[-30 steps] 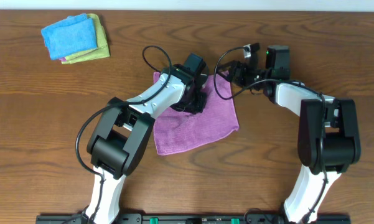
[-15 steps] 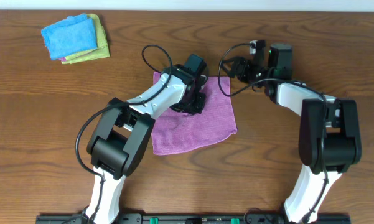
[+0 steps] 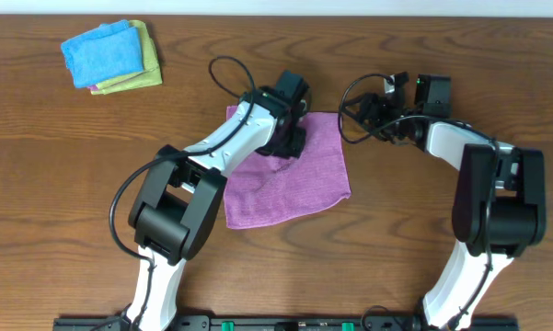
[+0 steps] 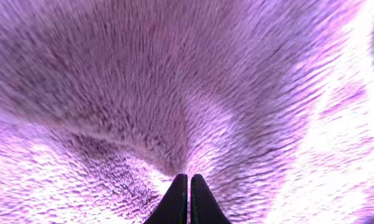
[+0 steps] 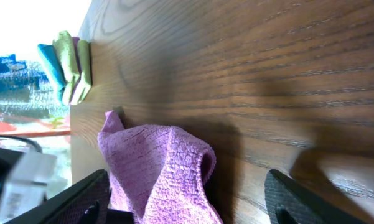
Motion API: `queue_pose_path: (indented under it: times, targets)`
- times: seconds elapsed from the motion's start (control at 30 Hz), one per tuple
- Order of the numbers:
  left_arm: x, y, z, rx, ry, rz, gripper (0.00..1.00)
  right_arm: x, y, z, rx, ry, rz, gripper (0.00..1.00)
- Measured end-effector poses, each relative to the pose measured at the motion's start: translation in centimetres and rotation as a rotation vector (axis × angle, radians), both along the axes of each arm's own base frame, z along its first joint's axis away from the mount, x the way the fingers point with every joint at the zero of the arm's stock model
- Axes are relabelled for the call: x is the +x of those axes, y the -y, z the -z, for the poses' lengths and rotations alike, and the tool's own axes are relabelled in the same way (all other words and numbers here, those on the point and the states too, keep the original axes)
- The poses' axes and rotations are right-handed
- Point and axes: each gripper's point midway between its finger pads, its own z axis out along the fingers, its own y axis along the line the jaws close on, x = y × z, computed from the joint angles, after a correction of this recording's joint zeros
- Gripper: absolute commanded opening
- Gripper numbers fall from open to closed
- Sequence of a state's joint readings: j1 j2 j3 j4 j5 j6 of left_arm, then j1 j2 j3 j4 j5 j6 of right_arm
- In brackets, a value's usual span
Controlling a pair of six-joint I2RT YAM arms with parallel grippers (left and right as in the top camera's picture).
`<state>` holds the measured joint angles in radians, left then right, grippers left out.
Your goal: Fold the cloth
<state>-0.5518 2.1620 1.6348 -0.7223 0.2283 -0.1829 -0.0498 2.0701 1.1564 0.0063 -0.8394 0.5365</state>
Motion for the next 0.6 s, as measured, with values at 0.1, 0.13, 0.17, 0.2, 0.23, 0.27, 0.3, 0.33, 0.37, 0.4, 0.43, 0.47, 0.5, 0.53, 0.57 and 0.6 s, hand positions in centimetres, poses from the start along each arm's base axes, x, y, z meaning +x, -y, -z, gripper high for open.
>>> queue_pose_path:
  times: [0.1, 0.13, 0.17, 0.2, 0.23, 0.27, 0.3, 0.33, 0.37, 0.4, 0.43, 0.47, 0.5, 0.53, 0.57, 0.6]
  targets:
    - [0.6, 0.3, -1.1, -0.004, 0.013, -0.001, 0.06, 0.0, 0.0, -0.1, 0.003, 0.003, -0.003, 0.83]
    - [0.6, 0.3, -1.4, -0.006, 0.014, -0.001, 0.06, 0.0, 0.0, -0.1, 0.003, 0.004, -0.004, 0.83]
    - [0.7, 0.4, -1.7, -0.010, 0.013, 0.000, 0.06, 0.0, 0.0, -0.1, 0.003, 0.005, -0.005, 0.83]
    - [0.6, 0.6, -2.0, -0.018, 0.006, 0.003, 0.06, 0.0, 0.0, -0.1, 0.003, 0.009, -0.006, 0.83]
    - [0.5, 0.9, -2.3, -0.033, -0.001, 0.007, 0.06, 0.1, 0.0, -0.2, 0.003, 0.015, -0.007, 0.82]
    - [0.3, 1.1, -2.5, -0.043, -0.009, 0.012, 0.06, 0.2, 0.1, -0.3, 0.003, 0.023, -0.008, 0.82]
    - [0.0, 1.4, -2.6, -0.054, -0.022, 0.017, 0.06, 0.4, 0.3, -0.5, 0.003, 0.038, -0.007, 0.82]
    - [-0.5, 1.7, -2.6, -0.059, -0.037, 0.025, 0.06, 0.6, 0.5, -0.6, 0.003, 0.048, -0.003, 0.82]
    - [-0.9, 1.9, -2.6, -0.061, -0.050, 0.032, 0.06, 0.7, 0.8, -0.7, 0.003, 0.057, 0.002, 0.82]
    - [-1.4, 2.2, -2.6, -0.060, -0.061, 0.042, 0.06, 0.9, 1.3, -0.8, 0.002, 0.067, 0.011, 0.82]
    - [-1.9, 2.6, -2.6, -0.059, -0.070, 0.054, 0.06, 1.1, 1.8, -0.9, 0.003, 0.071, 0.020, 0.82]
    - [-2.5, 3.1, -2.5, -0.059, -0.078, 0.069, 0.06, 1.2, 2.5, -0.9, 0.005, 0.075, 0.032, 0.82]
    - [-3.2, 3.7, -2.5, -0.060, -0.086, 0.086, 0.06, 1.3, 3.2, -1.0, 0.006, 0.077, 0.044, 0.82]
    - [-3.8, 4.2, -2.5, -0.060, -0.092, 0.103, 0.06, 1.4, 3.9, -1.1, 0.010, 0.077, 0.057, 0.81]
    - [-4.4, 4.8, -2.6, -0.060, -0.097, 0.120, 0.06, 1.4, 4.4, -1.1, 0.014, 0.079, 0.066, 0.81]
    - [-5.0, 5.2, -2.5, -0.059, -0.103, 0.134, 0.06, 1.4, 4.8, -1.2, 0.019, 0.079, 0.070, 0.80]
